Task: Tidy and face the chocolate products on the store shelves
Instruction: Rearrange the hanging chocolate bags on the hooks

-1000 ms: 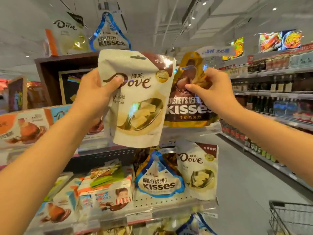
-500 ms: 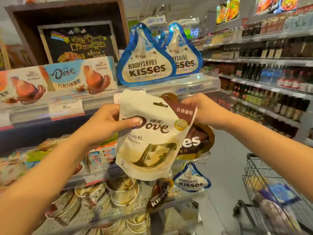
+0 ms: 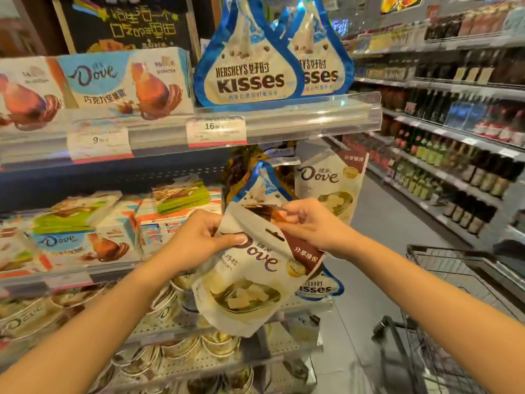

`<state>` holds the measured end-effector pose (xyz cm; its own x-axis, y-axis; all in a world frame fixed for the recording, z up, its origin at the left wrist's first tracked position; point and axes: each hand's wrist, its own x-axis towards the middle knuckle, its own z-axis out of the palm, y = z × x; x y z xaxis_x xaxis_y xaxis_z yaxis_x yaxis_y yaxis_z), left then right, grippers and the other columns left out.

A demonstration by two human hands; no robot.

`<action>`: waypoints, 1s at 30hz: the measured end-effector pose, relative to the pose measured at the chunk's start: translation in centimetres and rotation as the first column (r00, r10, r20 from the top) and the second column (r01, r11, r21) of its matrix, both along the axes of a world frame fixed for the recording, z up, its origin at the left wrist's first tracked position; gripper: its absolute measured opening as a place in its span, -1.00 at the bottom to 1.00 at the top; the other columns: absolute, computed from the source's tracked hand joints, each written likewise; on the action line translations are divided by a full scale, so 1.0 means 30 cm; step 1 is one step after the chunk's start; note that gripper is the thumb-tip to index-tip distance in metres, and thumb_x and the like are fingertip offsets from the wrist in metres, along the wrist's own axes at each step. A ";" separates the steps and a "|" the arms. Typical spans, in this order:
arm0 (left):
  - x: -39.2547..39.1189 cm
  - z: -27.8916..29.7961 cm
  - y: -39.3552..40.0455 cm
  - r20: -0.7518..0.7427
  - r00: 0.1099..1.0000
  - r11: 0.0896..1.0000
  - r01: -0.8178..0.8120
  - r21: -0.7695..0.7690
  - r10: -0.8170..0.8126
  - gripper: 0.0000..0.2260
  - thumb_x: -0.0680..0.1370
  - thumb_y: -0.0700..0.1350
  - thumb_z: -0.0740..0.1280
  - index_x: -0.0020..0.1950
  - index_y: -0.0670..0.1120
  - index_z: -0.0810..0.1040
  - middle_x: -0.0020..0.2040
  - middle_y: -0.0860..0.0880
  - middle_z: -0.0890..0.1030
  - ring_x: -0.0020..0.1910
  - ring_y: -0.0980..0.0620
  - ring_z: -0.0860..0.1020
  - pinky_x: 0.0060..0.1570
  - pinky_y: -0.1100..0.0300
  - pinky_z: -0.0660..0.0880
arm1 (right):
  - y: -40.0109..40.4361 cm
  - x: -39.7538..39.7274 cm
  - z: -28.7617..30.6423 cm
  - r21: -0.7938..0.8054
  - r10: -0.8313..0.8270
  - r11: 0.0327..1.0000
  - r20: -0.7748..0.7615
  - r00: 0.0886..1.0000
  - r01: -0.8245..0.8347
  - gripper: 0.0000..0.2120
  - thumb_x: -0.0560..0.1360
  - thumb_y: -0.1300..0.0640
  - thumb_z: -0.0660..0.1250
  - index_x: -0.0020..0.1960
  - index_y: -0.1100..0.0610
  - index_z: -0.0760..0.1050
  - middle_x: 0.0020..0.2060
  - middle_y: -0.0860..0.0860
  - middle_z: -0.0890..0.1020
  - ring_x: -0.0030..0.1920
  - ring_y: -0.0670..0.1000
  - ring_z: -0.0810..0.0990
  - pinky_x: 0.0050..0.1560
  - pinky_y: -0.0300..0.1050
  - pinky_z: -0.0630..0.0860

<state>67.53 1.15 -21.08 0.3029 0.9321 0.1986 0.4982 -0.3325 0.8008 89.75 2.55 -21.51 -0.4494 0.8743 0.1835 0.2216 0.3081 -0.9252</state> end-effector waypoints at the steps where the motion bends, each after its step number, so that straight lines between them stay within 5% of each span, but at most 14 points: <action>1: -0.003 -0.012 0.001 0.015 0.999 1.000 -0.028 0.002 0.028 -0.90 0.42 -0.20 0.44 -0.08 -0.10 0.68 -0.16 0.07 0.70 -0.13 0.12 0.66 -0.16 0.31 0.57 | 0.006 0.007 -0.009 -0.051 0.012 0.999 -0.004 1.000 -0.012 -0.80 0.50 0.07 0.32 -0.11 0.21 0.59 -0.13 0.40 0.60 -0.20 0.14 0.55 -0.19 -0.16 0.50; 3: -0.012 -0.028 -0.001 0.064 0.994 0.996 -0.090 -0.021 0.091 -0.90 0.42 -0.20 0.44 -0.09 -0.08 0.68 -0.17 0.09 0.70 -0.14 0.13 0.66 -0.21 0.34 0.56 | 0.043 0.020 -0.036 -0.098 -0.019 0.995 -0.015 1.000 0.017 -0.79 0.56 0.06 0.21 0.00 0.12 0.60 -0.07 0.27 0.64 -0.12 0.07 0.60 -0.10 -0.17 0.51; 6: -0.030 -0.041 -0.011 0.179 0.962 0.978 -0.198 -0.068 0.207 -0.92 0.41 -0.22 0.44 -0.16 -0.06 0.66 -0.26 0.12 0.69 -0.23 0.17 0.66 -0.37 0.41 0.51 | 0.155 0.020 -0.095 0.084 -0.294 0.953 0.039 0.955 0.290 -0.66 0.58 0.12 0.21 0.33 0.19 0.39 0.20 0.08 0.53 0.23 0.01 0.51 0.21 -0.13 0.45; 12: -0.054 -0.066 -0.008 0.220 0.926 0.949 -0.315 -0.002 0.307 -0.88 0.40 -0.28 0.42 -0.17 -0.06 0.63 -0.36 0.28 0.62 -0.27 0.32 0.61 -0.37 0.46 0.48 | 0.318 -0.069 -0.181 0.300 -0.471 0.869 0.264 0.842 0.393 -0.31 0.50 0.18 0.32 0.51 0.22 0.03 0.45 0.13 0.24 0.44 0.08 0.23 0.41 -0.07 0.22; 16: -0.064 -0.062 -0.020 0.252 0.917 0.949 -0.316 -0.018 0.310 -0.92 0.41 -0.28 0.41 -0.16 -0.12 0.64 -0.32 0.23 0.65 -0.24 0.29 0.63 -0.37 0.44 0.49 | 0.360 -0.092 -0.196 0.398 -0.578 0.788 0.216 0.787 0.470 -0.60 0.51 0.09 0.32 0.29 0.19 0.36 0.13 0.10 0.58 0.13 0.10 0.55 0.04 -0.03 0.48; 20: -0.078 -0.047 -0.012 0.271 0.924 0.962 -0.273 -0.026 0.269 -0.91 0.41 -0.28 0.41 -0.15 -0.11 0.66 -0.20 0.05 0.70 -0.18 0.12 0.67 -0.31 0.35 0.54 | 0.374 -0.085 -0.175 0.381 -0.535 0.810 0.170 0.828 0.446 -0.88 0.54 0.09 0.28 -0.06 0.14 0.40 -0.26 -0.02 0.54 -0.23 0.01 0.51 -0.39 -0.25 0.27; 25: -0.085 -0.031 0.008 0.150 0.981 0.992 -0.128 0.019 0.124 -0.85 0.40 -0.30 0.43 -0.24 -0.04 0.68 -0.22 0.14 0.69 -0.16 0.20 0.64 -0.24 0.42 0.50 | 0.288 -0.059 -0.122 0.368 -0.474 0.821 0.014 0.880 0.436 -0.76 0.54 0.12 0.29 -0.25 0.00 0.30 -0.39 -0.12 0.40 -0.37 -0.14 0.37 -0.40 -0.28 0.27; 27: -0.097 -0.029 0.038 0.086 0.987 0.990 -0.137 0.020 0.135 -0.92 0.37 -0.19 0.47 -0.24 -0.01 0.70 -0.06 0.17 0.67 0.07 0.21 0.58 0.03 0.36 0.47 | 0.246 -0.049 -0.073 0.380 -0.431 0.840 0.034 0.902 0.387 -0.70 0.52 0.12 0.32 -0.31 -0.06 0.27 -0.43 -0.12 0.40 -0.39 -0.16 0.36 -0.38 -0.25 0.30; 30: -0.090 -0.007 0.069 0.034 0.998 0.997 -0.049 0.054 0.047 -0.87 0.32 -0.11 0.49 -0.14 -0.04 0.72 0.11 0.22 0.60 0.31 0.41 0.31 0.35 0.31 0.16 | 0.201 -0.043 -0.010 0.326 -0.287 0.914 0.102 0.953 0.240 -0.72 0.48 0.13 0.37 -0.33 -0.01 0.34 -0.43 -0.10 0.48 -0.39 -0.11 0.44 -0.34 -0.09 0.39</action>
<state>64.82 3.21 -21.30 0.2507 0.9328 0.2588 0.4889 -0.3528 0.7978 88.45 8.58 -21.80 -0.2520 0.8759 0.4115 0.4577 0.4825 -0.7467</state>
